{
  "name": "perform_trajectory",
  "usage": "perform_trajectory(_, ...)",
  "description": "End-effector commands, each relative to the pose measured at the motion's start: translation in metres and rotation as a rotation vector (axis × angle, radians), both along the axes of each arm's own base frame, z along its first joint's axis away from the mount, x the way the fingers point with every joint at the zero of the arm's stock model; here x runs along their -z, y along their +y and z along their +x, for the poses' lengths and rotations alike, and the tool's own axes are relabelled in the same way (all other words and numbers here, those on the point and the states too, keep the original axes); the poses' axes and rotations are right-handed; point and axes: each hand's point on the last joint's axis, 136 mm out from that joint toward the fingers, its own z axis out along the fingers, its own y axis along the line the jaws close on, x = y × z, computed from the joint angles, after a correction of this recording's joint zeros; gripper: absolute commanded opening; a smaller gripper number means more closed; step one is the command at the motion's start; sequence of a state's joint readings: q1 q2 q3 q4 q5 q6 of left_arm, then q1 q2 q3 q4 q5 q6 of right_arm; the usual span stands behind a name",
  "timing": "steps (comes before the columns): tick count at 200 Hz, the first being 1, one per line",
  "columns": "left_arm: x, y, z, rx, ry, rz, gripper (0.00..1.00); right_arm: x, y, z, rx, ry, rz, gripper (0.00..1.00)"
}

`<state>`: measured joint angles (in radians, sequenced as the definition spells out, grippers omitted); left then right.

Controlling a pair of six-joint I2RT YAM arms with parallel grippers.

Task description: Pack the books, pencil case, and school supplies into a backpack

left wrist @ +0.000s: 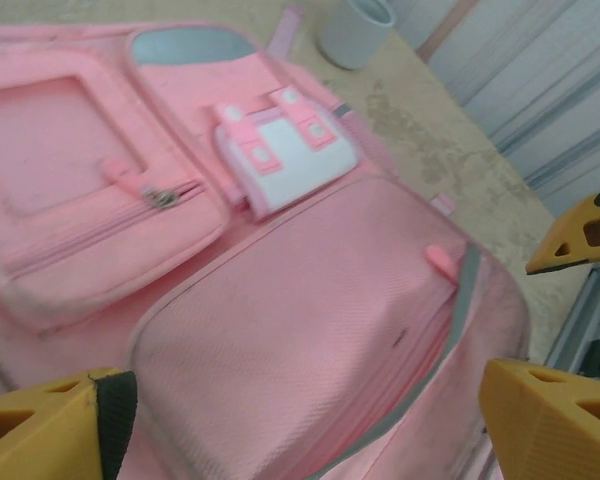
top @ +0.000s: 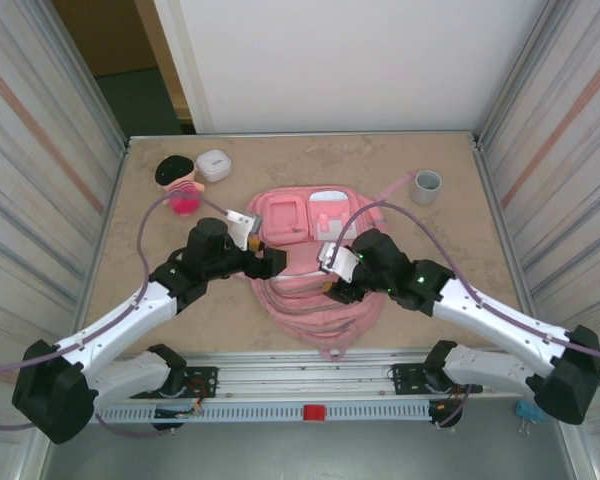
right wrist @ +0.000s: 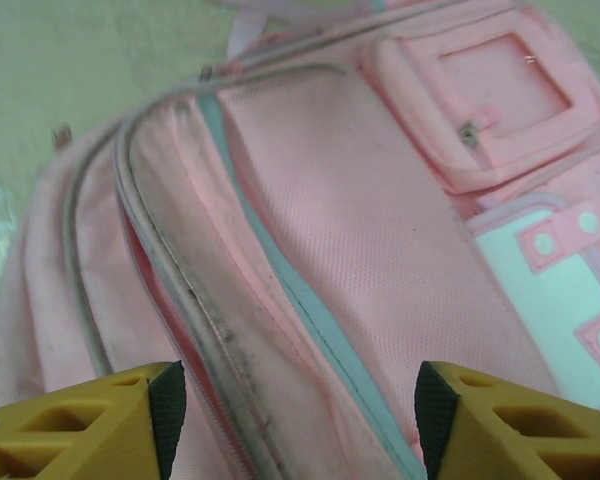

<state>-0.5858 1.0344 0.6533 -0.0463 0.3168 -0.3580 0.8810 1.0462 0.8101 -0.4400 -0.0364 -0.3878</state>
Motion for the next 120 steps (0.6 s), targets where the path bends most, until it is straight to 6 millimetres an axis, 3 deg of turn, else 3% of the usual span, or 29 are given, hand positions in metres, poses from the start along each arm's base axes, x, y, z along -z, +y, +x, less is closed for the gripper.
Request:
perform_trajectory(1,0.01,0.019,0.002,-0.08,0.06,-0.013,0.91,0.002,0.008,0.002,-0.147,-0.143,-0.134,0.64)
perform_trajectory(43,0.029,0.043,0.006,-0.158,0.144,-0.062,0.92,0.022,0.023,-0.001,-0.25,-0.231,-0.238,0.65)
perform_trajectory(120,0.039,0.052,0.003,-0.182,0.159,-0.042,0.91,0.051,0.027,0.01,-0.279,-0.29,-0.309,0.65)
